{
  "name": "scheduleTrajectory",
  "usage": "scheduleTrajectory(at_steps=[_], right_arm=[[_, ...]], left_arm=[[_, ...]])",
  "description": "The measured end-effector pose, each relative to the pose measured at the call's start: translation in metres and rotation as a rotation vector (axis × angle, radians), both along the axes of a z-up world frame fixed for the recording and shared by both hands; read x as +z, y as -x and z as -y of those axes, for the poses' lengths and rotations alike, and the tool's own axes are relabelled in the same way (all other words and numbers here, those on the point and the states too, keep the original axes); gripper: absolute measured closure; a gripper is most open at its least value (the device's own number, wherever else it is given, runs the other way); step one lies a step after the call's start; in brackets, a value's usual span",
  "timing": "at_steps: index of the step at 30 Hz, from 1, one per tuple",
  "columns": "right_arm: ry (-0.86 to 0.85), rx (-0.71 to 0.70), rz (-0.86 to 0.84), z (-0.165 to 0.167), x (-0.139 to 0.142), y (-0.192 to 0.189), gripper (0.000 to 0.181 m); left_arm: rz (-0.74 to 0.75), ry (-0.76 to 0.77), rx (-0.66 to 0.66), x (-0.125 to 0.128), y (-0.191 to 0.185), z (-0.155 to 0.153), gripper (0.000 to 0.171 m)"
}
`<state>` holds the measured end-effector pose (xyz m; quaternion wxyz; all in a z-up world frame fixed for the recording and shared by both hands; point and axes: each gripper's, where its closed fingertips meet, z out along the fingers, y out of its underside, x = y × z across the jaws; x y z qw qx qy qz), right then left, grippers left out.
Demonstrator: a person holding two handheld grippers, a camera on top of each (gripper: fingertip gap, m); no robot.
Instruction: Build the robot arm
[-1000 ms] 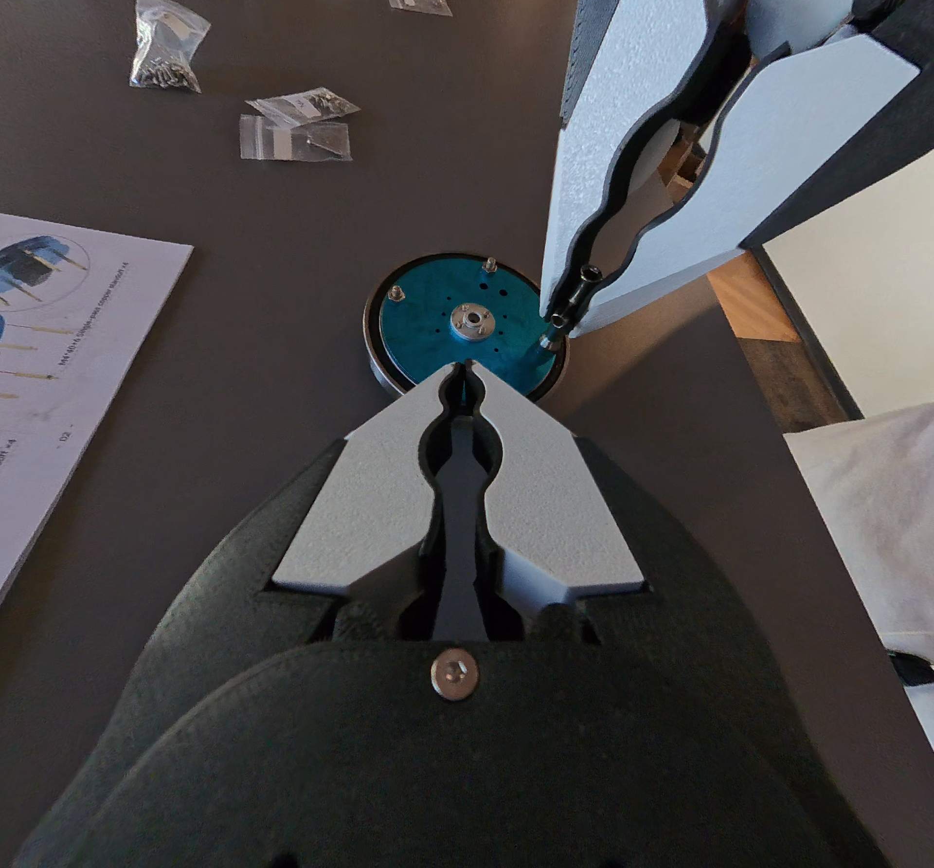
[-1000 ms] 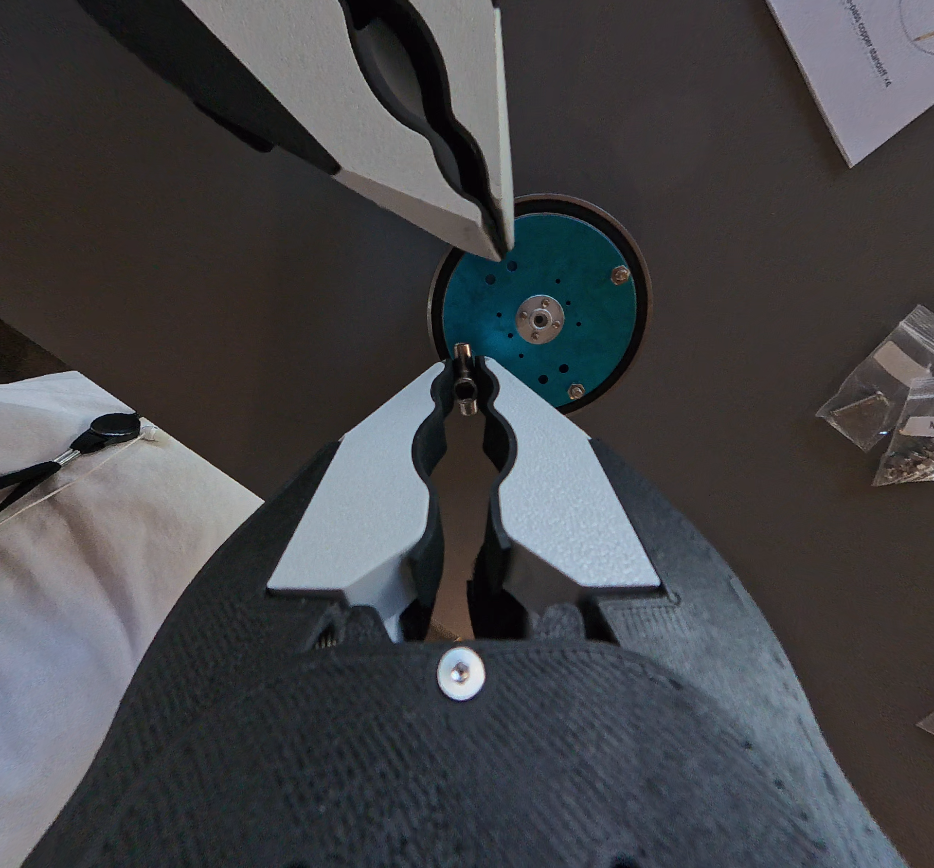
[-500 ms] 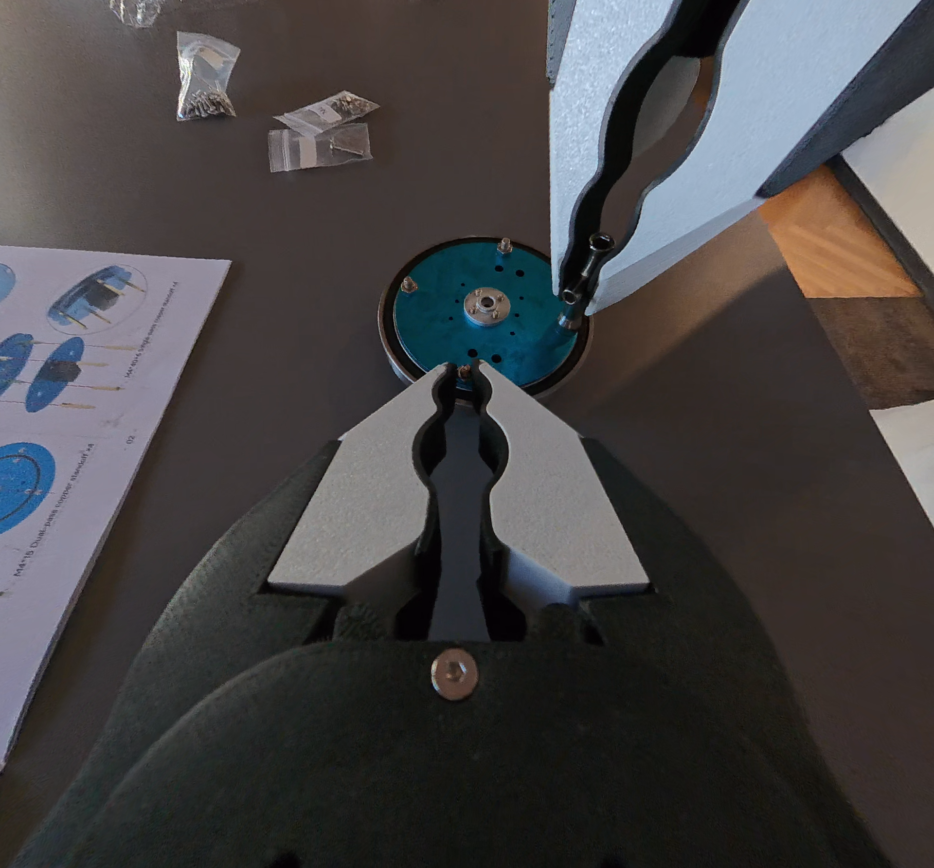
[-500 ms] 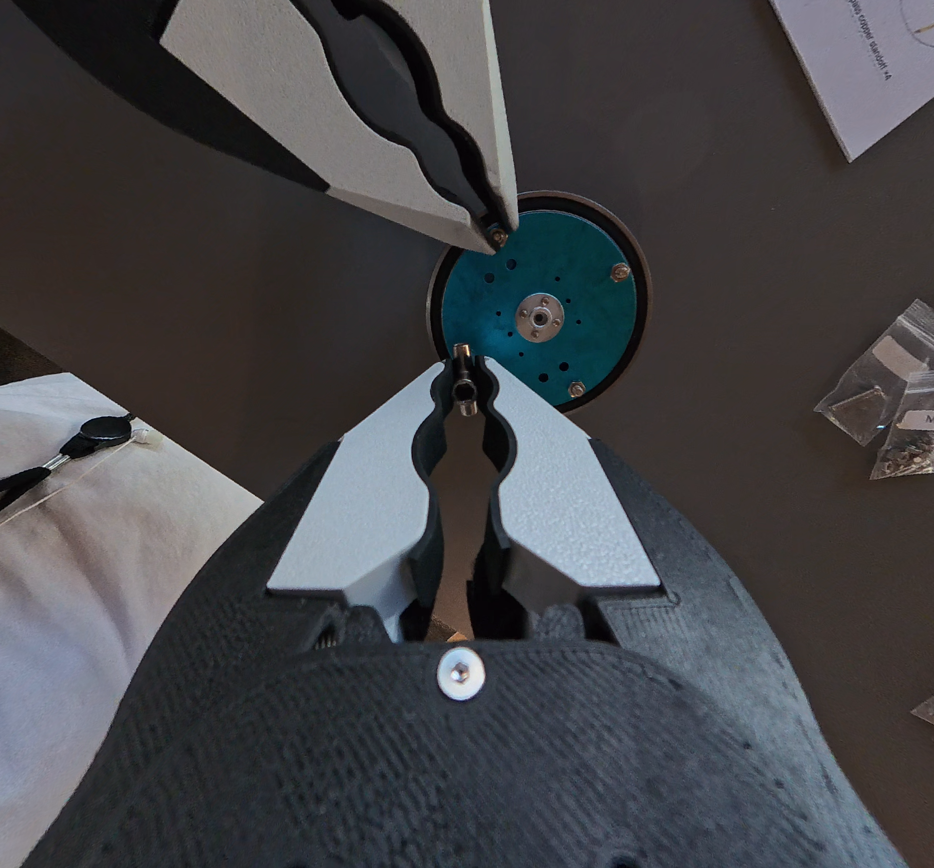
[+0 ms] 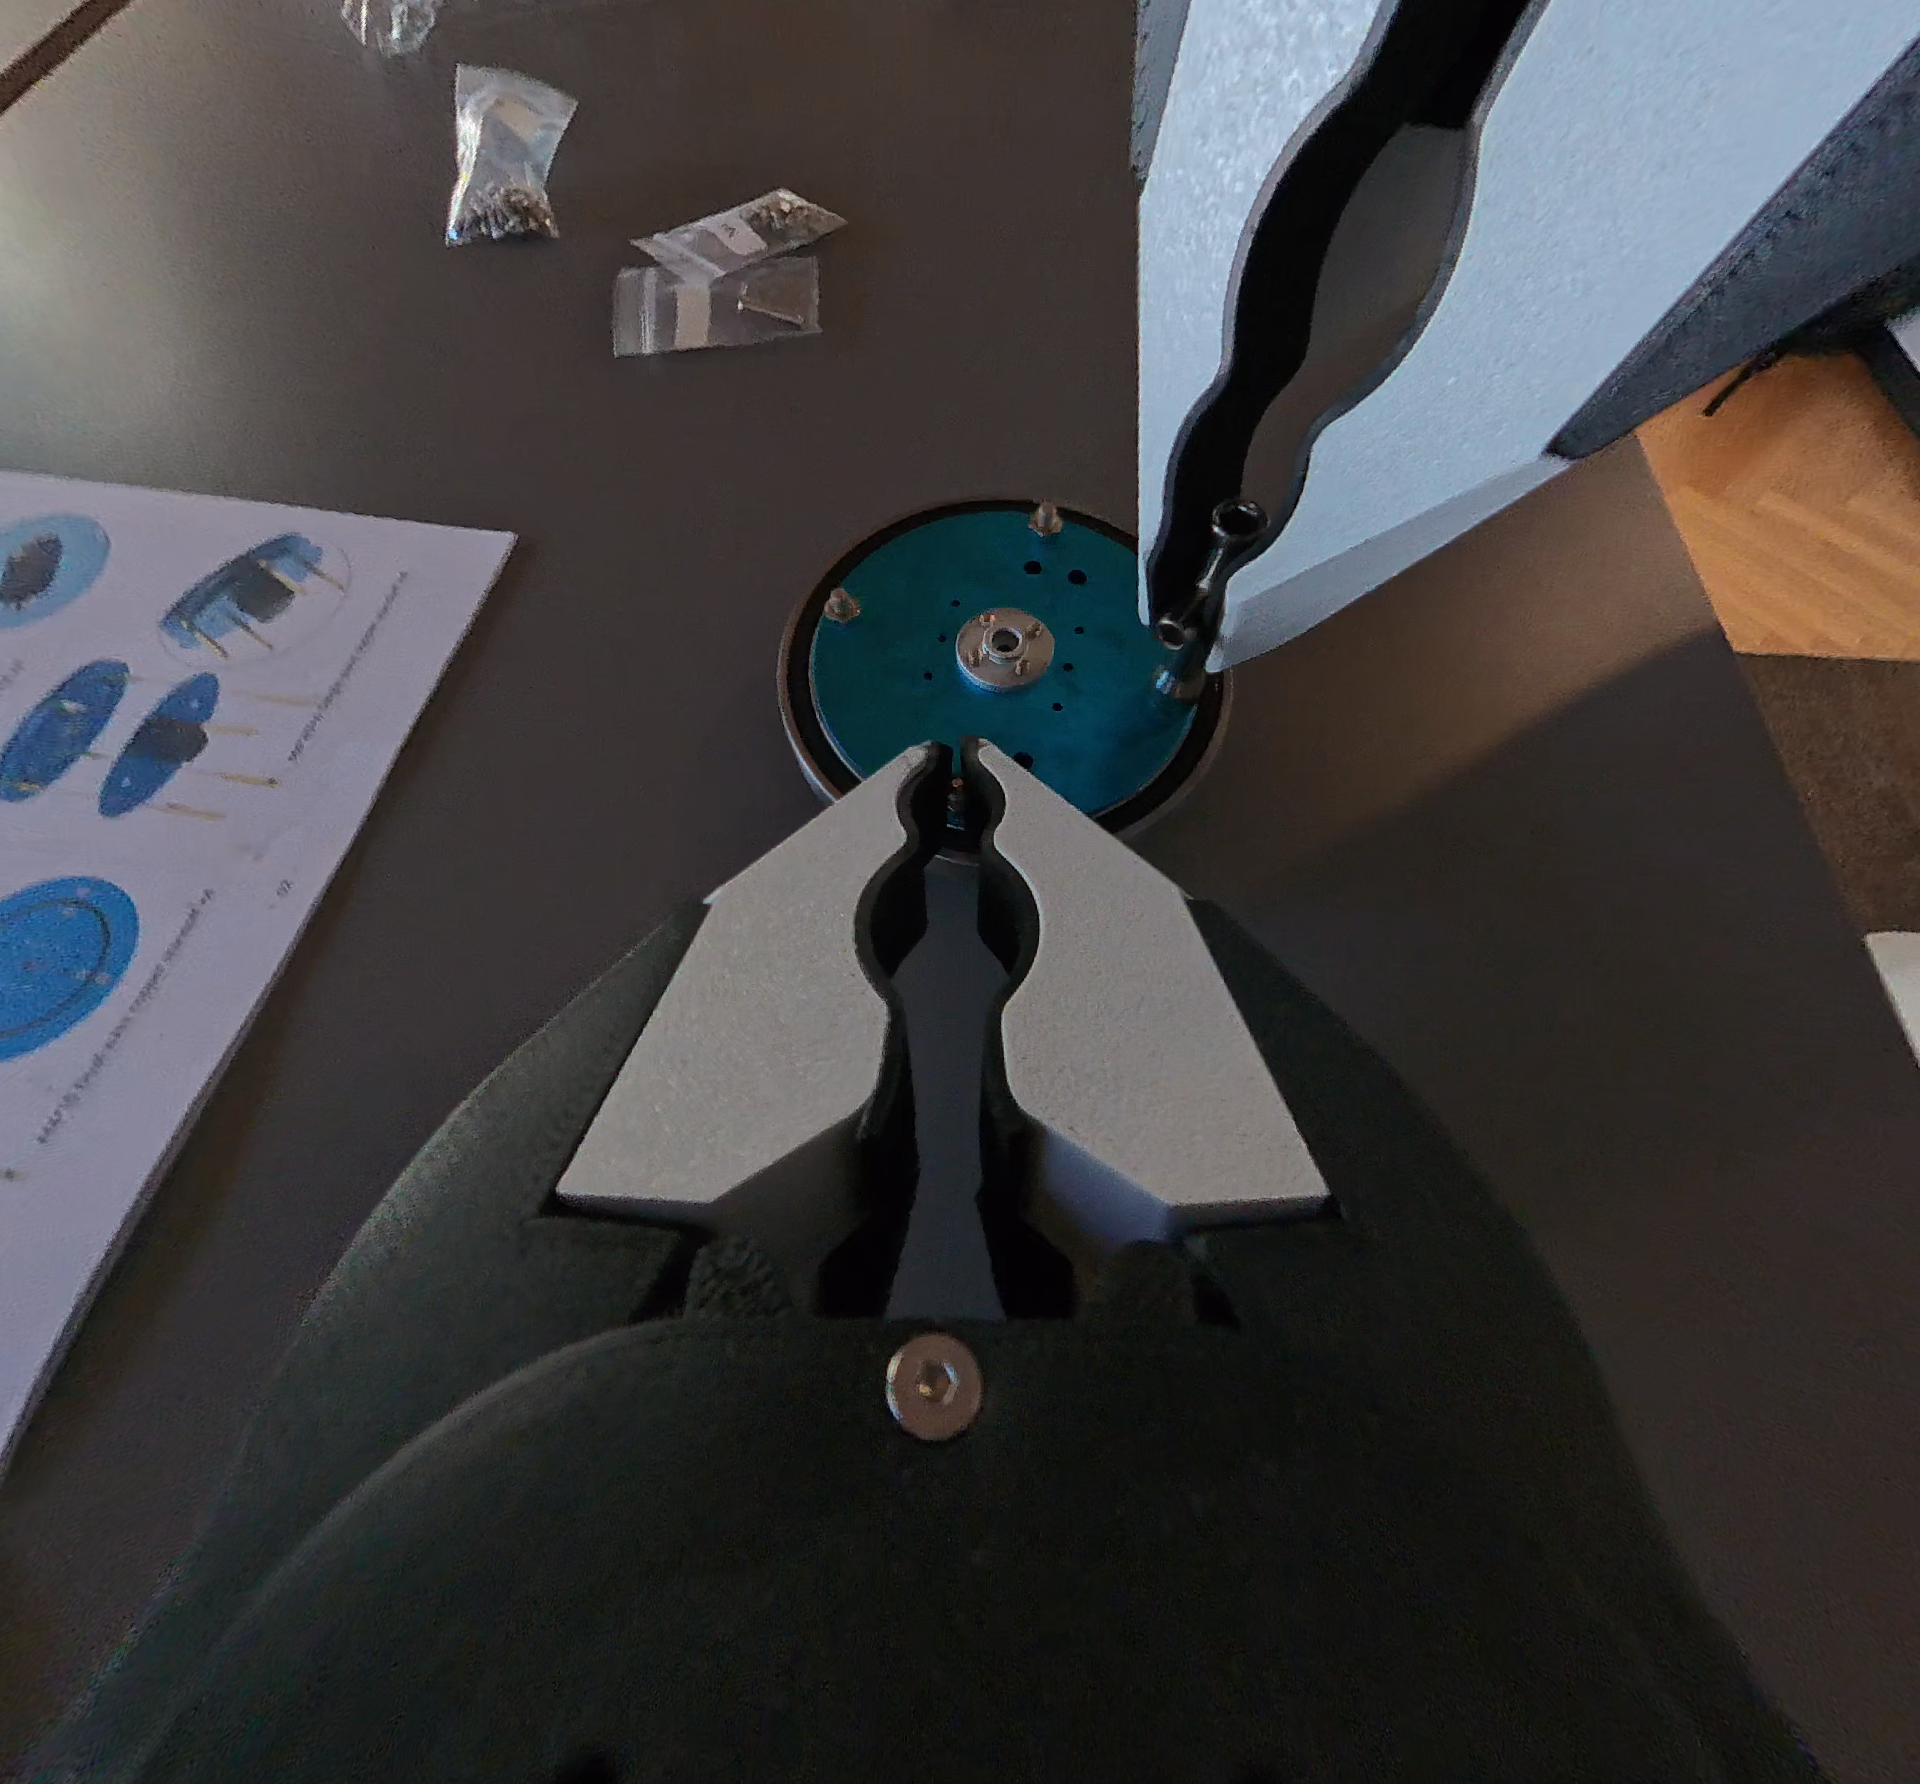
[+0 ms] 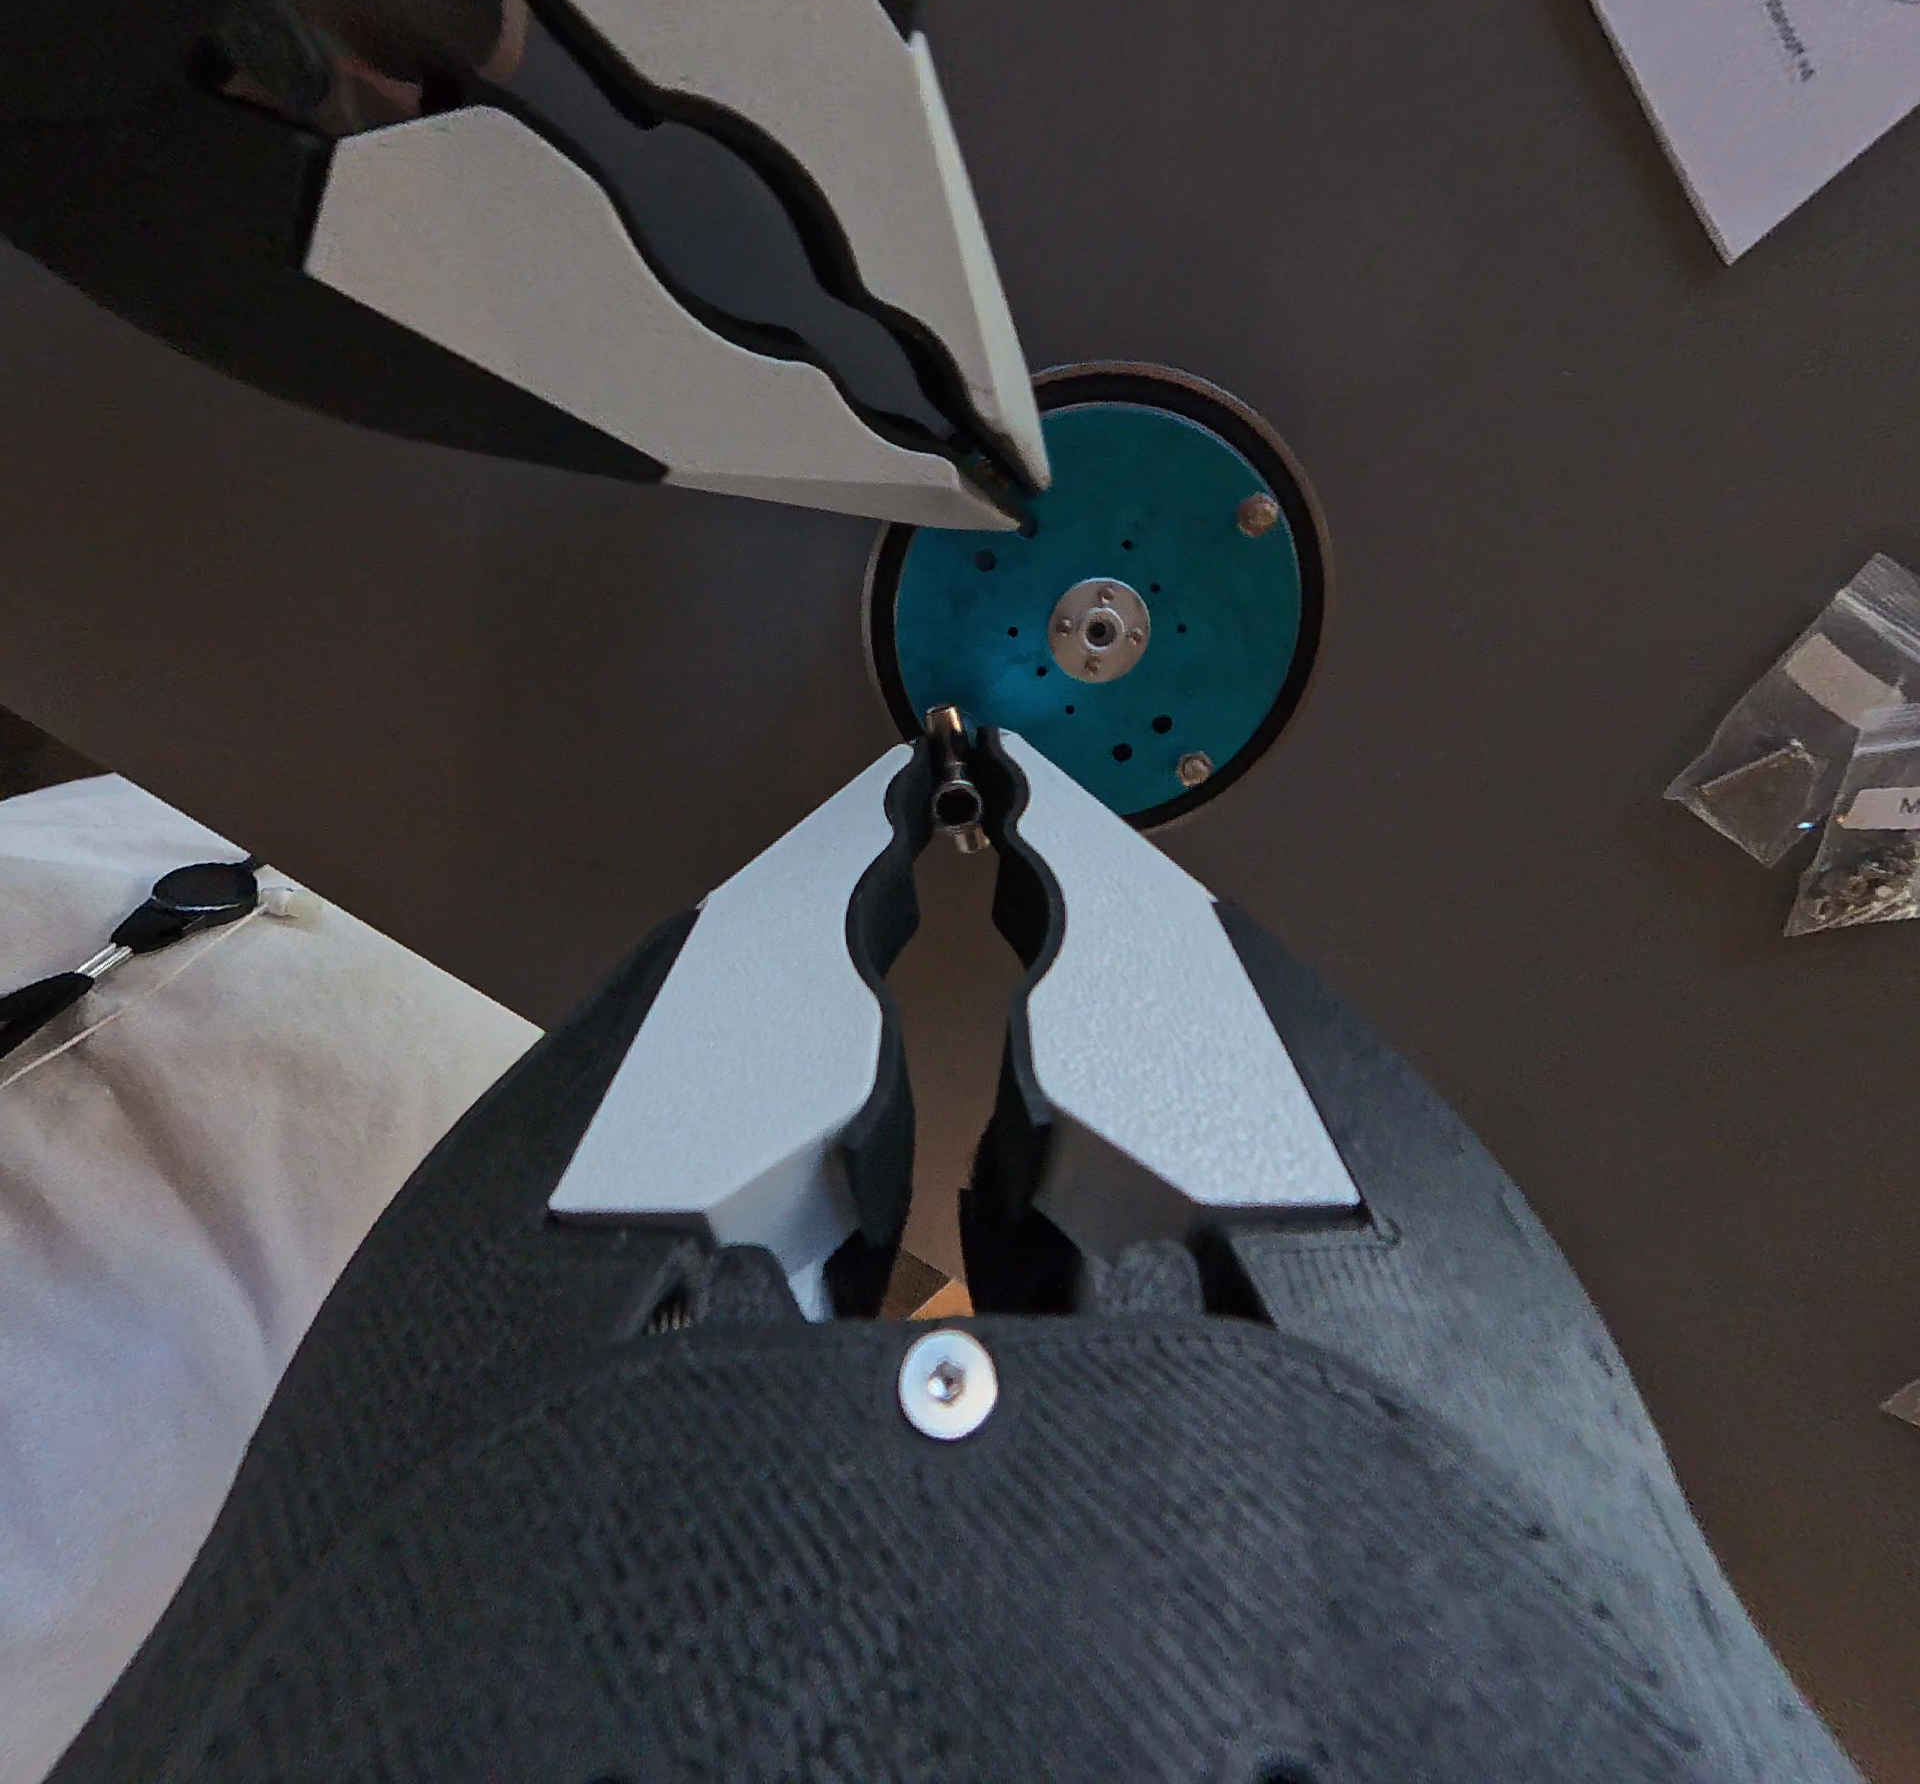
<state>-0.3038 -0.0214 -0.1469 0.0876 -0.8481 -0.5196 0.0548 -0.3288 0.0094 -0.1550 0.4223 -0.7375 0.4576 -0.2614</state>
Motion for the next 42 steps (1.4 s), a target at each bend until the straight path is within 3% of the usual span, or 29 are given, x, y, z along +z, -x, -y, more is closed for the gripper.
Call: scheduleTrajectory(at_steps=[5, 18, 28, 34, 36, 38, 42], right_arm=[[-0.002, -0.02, -0.015, -0.002, 0.0, -0.003, 0.172], [-0.005, -0.068, -0.022, -0.001, 0.0, -0.008, 0.172], [-0.009, -0.024, -0.011, -0.001, 0.0, -0.012, 0.172], [0.004, -0.032, -0.022, -0.004, 0.0, -0.016, 0.172], [0.01, 0.021, -0.023, -0.002, 0.0, -0.015, 0.172], [-0.01, 0.173, 0.001, 0.003, 0.0, -0.016, 0.173], [-0.038, 0.254, 0.047, 0.006, 0.001, -0.018, 0.173]], left_arm=[[0.001, 0.031, 0.071, 0.0, 0.0, 0.004, 0.169], [0.044, 0.106, 0.102, 0.0, -0.004, 0.006, 0.171], [0.012, 0.041, 0.126, 0.001, -0.007, 0.008, 0.171], [0.036, 0.077, 0.117, 0.001, -0.009, 0.011, 0.171], [0.032, 0.068, 0.111, 0.001, -0.009, 0.012, 0.171], [0.033, 0.07, 0.109, 0.005, -0.006, 0.009, 0.17], [0.107, 0.031, 0.074, 0.034, 0.004, -0.013, 0.159]])
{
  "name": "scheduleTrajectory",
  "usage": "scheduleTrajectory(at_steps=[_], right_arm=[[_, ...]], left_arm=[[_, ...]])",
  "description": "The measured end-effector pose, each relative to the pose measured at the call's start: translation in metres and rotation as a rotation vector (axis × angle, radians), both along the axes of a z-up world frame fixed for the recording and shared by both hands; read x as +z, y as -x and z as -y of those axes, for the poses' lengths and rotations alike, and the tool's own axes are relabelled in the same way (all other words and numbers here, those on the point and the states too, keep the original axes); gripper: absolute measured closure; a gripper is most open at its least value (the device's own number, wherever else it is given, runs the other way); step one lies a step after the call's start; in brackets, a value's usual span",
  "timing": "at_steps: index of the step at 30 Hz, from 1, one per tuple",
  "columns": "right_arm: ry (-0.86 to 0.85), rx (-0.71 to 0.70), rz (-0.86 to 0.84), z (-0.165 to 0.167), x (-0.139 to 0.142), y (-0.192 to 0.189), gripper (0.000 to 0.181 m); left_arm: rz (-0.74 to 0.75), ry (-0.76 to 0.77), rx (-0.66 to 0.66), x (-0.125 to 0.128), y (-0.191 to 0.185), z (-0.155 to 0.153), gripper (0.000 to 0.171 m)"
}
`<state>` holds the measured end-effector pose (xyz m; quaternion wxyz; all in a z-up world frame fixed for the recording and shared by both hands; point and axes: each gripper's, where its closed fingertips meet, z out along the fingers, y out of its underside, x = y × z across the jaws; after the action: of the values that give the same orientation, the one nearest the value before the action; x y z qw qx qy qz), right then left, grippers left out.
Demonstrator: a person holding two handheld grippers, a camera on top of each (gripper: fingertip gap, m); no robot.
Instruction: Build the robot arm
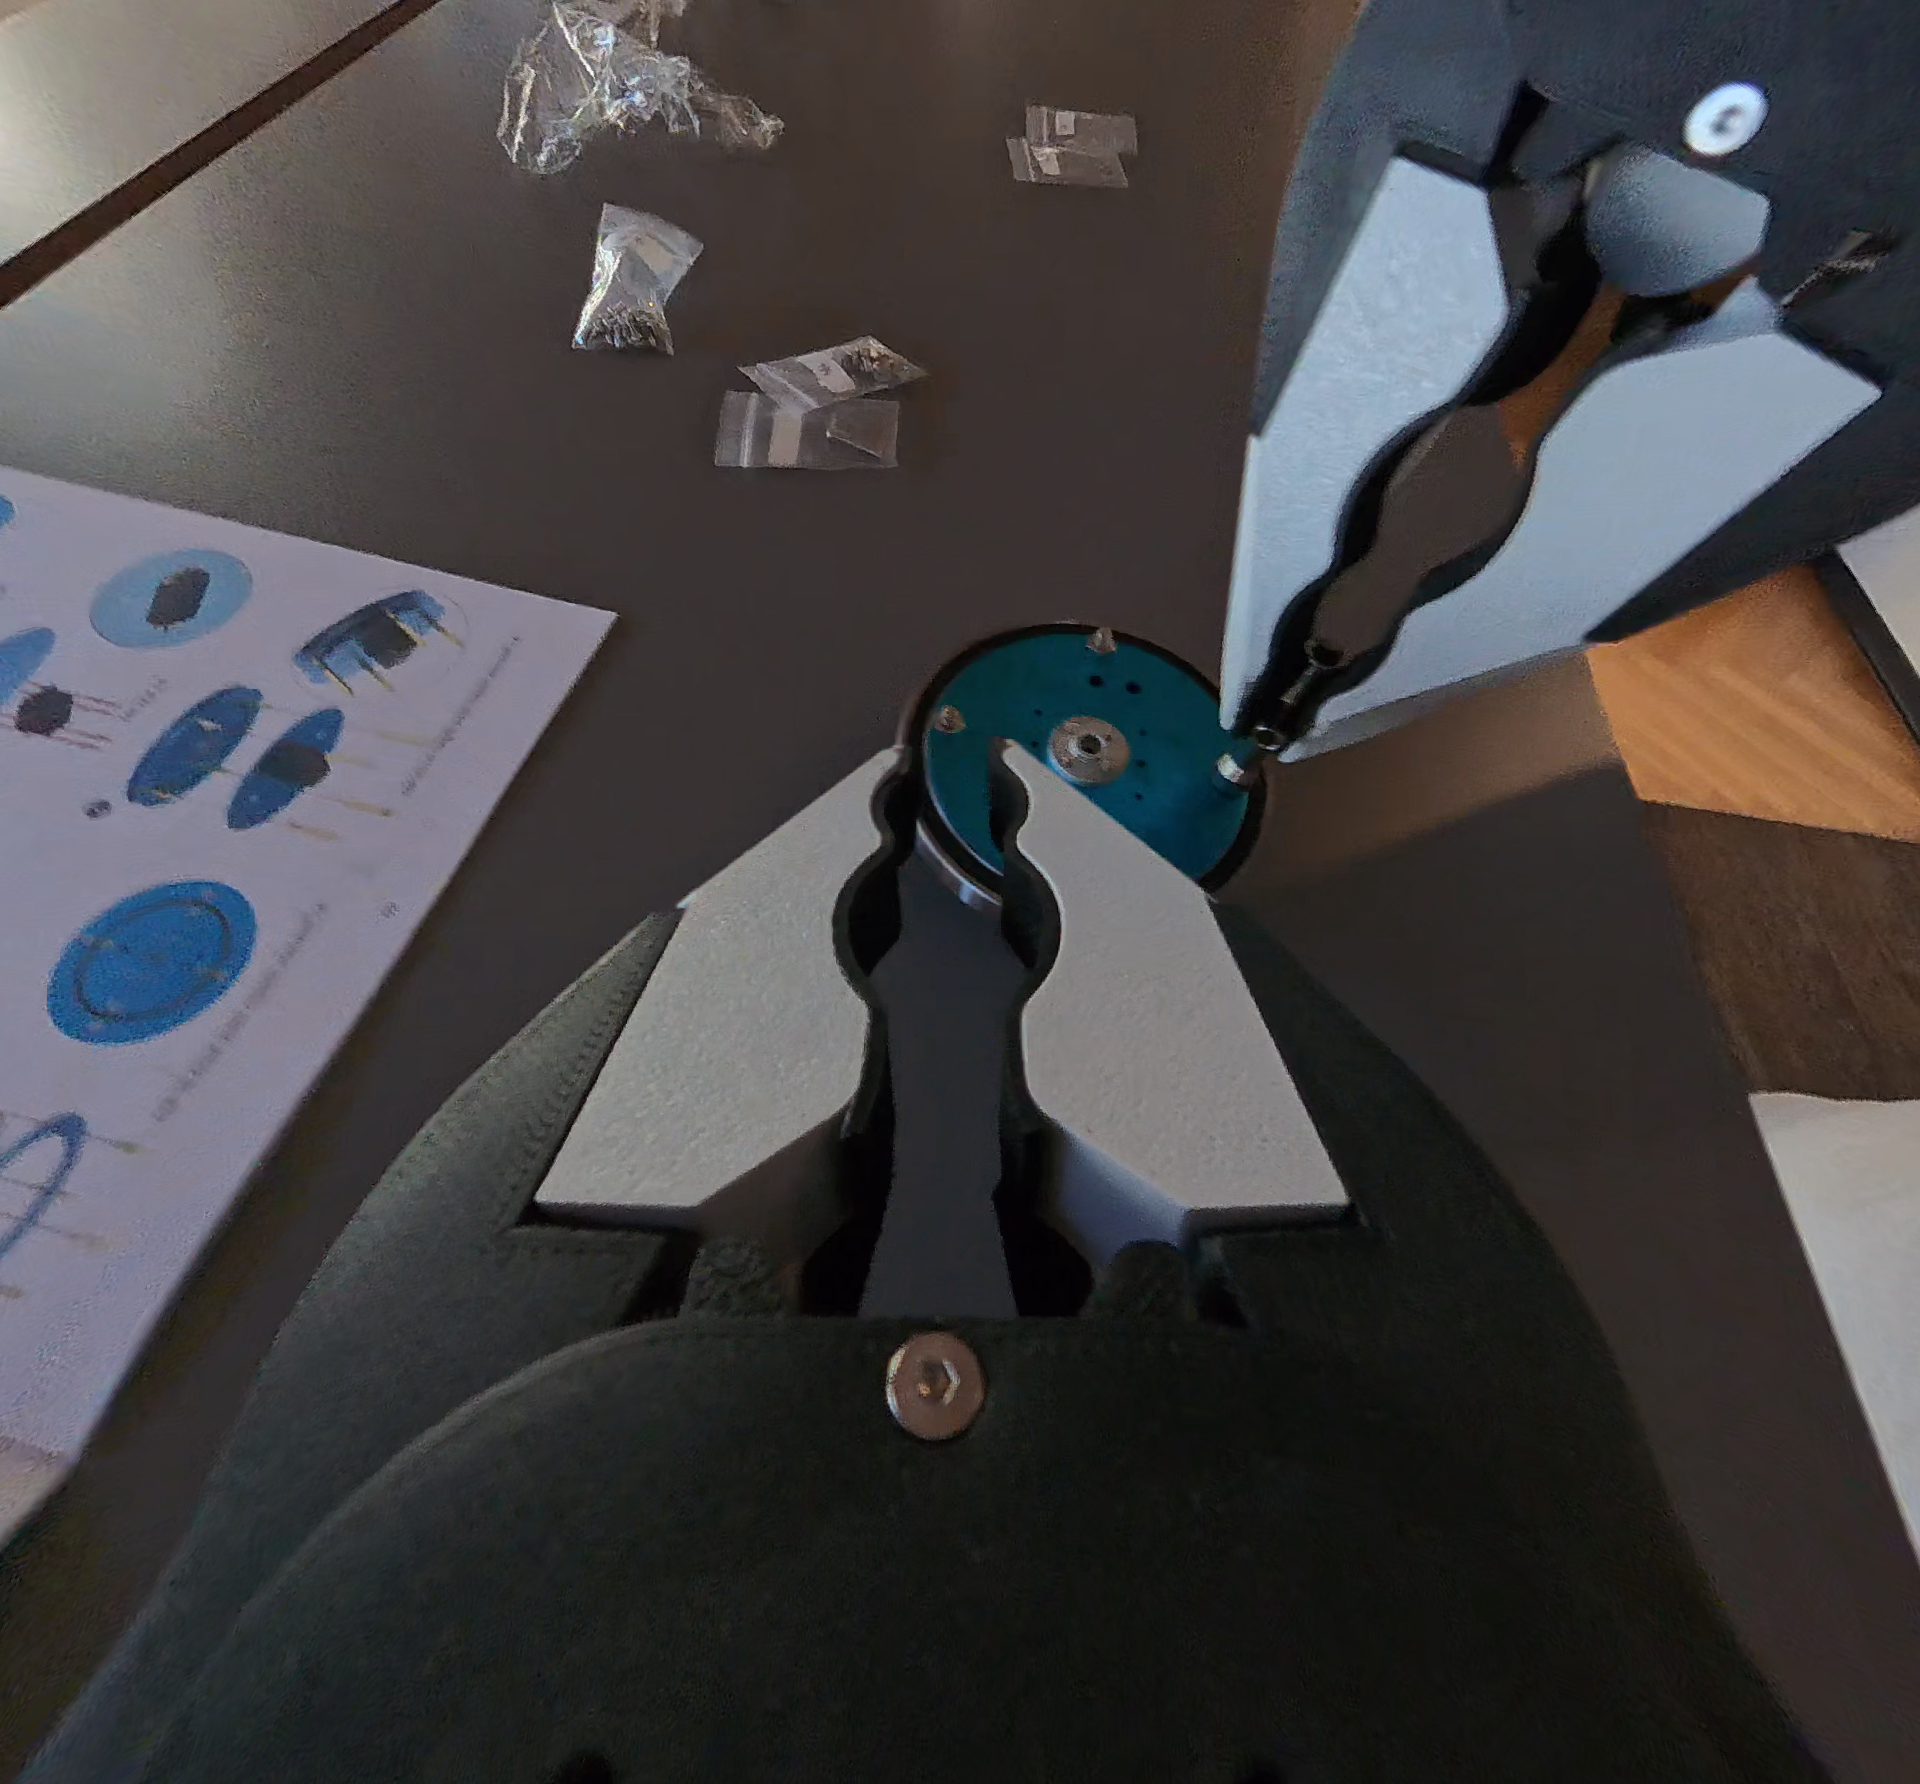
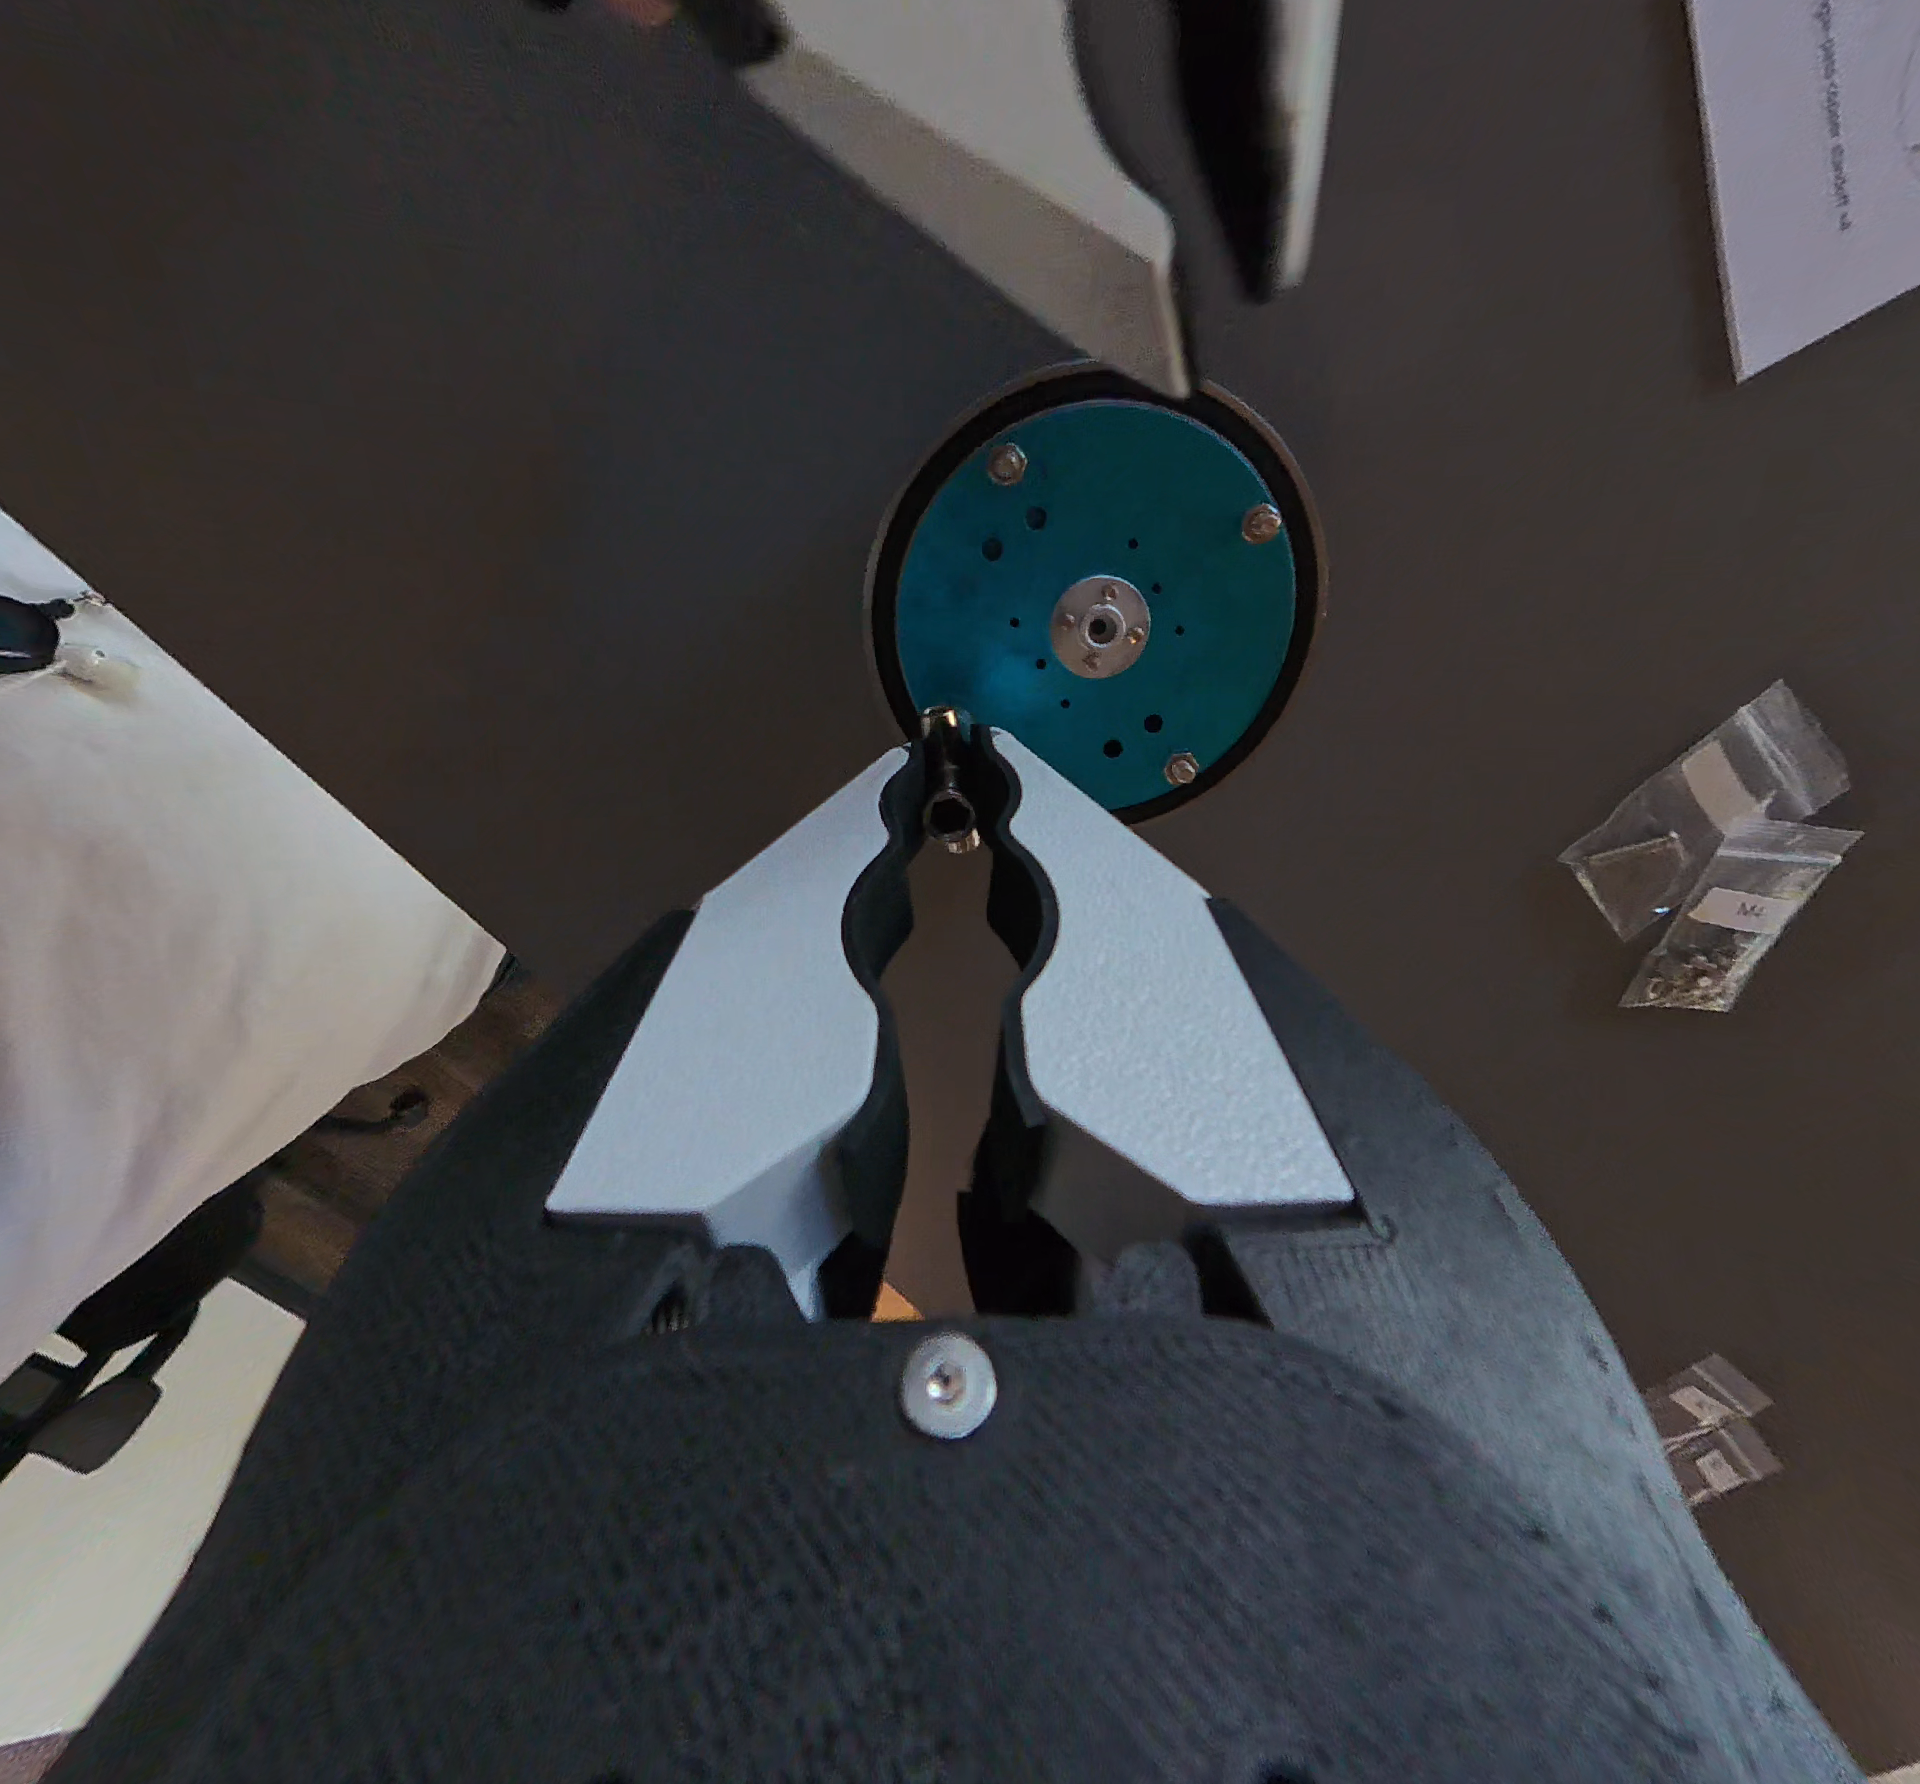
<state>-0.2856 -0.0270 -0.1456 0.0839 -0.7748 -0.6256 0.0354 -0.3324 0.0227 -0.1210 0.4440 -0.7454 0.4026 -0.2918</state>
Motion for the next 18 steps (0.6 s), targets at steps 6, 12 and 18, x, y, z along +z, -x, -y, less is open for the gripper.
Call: scheduleTrajectory(at_steps=[6, 12, 18], right_arm=[[-0.012, 0.046, -0.043, -0.004, 0.013, 0.001, 0.174], [-0.036, 0.032, -0.09, -0.007, 0.026, -0.008, 0.174], [-0.047, 0.035, -0.132, -0.002, 0.034, -0.013, 0.174]], left_arm=[[-0.079, -0.022, -0.156, -0.009, -0.017, -0.016, 0.153], [-0.162, -0.03, -0.213, -0.032, -0.033, -0.019, 0.163], [-0.192, -0.048, -0.205, -0.035, -0.032, -0.017, 0.167]])
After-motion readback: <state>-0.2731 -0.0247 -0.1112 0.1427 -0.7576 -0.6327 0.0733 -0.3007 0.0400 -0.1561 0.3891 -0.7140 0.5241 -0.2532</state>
